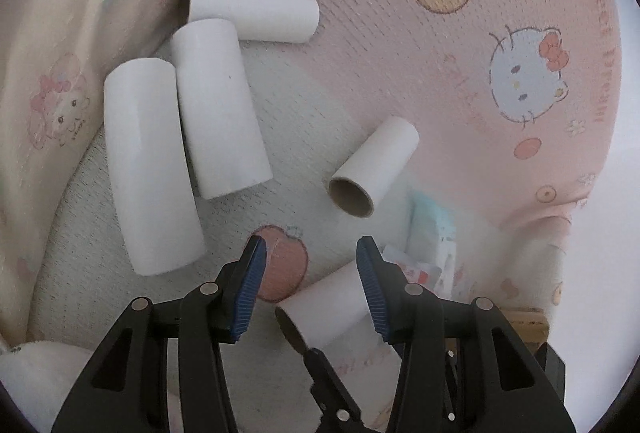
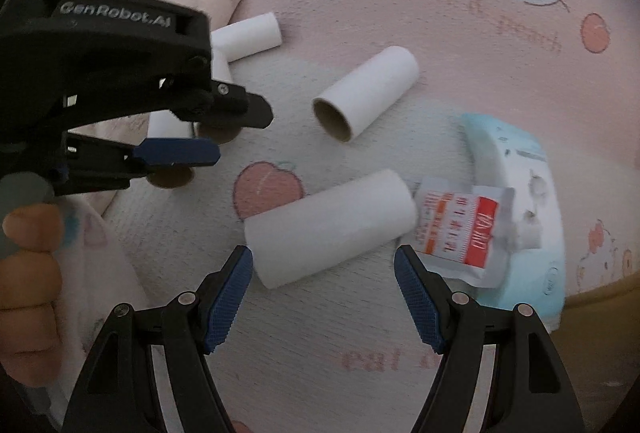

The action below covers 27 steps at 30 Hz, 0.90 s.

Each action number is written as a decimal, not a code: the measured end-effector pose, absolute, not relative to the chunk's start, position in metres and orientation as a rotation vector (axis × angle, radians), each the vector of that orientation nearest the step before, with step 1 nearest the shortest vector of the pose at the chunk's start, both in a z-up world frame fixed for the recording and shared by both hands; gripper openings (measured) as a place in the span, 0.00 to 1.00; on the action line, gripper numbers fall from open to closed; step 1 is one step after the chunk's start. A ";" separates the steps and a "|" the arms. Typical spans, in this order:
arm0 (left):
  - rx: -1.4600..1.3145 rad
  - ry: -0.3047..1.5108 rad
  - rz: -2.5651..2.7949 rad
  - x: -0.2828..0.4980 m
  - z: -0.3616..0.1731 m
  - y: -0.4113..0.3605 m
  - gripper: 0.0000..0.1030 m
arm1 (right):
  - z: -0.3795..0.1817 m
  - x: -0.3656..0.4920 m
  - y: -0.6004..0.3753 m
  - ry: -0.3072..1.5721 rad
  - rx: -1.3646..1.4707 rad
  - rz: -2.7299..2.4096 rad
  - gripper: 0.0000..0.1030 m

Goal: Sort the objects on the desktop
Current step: 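Lower both grippers onto a white cardboard tube at the pile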

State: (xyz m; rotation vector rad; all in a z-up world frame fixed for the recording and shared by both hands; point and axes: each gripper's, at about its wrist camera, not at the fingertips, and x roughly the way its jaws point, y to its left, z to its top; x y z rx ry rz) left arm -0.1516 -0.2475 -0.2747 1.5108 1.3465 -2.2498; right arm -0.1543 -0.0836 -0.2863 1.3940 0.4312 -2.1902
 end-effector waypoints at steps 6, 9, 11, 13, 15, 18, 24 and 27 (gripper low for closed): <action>1.708 1.298 -2.183 -0.169 -0.294 -0.231 0.49 | -0.289 -0.161 -0.097 0.464 1.367 -2.175 0.70; 1.810 1.414 -2.120 -0.172 -0.309 -0.226 0.49 | -0.290 -0.164 -0.102 0.493 1.338 -2.163 0.70; 1.813 1.452 -2.105 -0.173 -0.312 -0.227 0.49 | -0.292 -0.164 -0.104 0.535 1.321 -2.157 0.70; 1.819 1.456 -2.109 -0.173 -0.311 -0.227 0.49 | -0.292 -0.163 -0.102 0.543 1.299 -2.142 0.70; 1.818 1.442 -2.122 -0.172 -0.309 -0.226 0.49 | -0.293 -0.163 -0.098 0.528 1.296 -2.129 0.70; 1.792 1.375 -2.161 -0.171 -0.301 -0.225 0.48 | -0.295 -0.165 -0.094 0.491 1.309 -2.130 0.70; 1.730 1.309 -2.159 -0.168 -0.297 -0.228 0.13 | -0.298 -0.170 -0.086 0.372 1.360 -2.147 0.66; 1.735 1.289 -2.155 -0.169 -0.297 -0.225 0.13 | -0.298 -0.172 -0.083 0.313 1.372 -2.143 0.53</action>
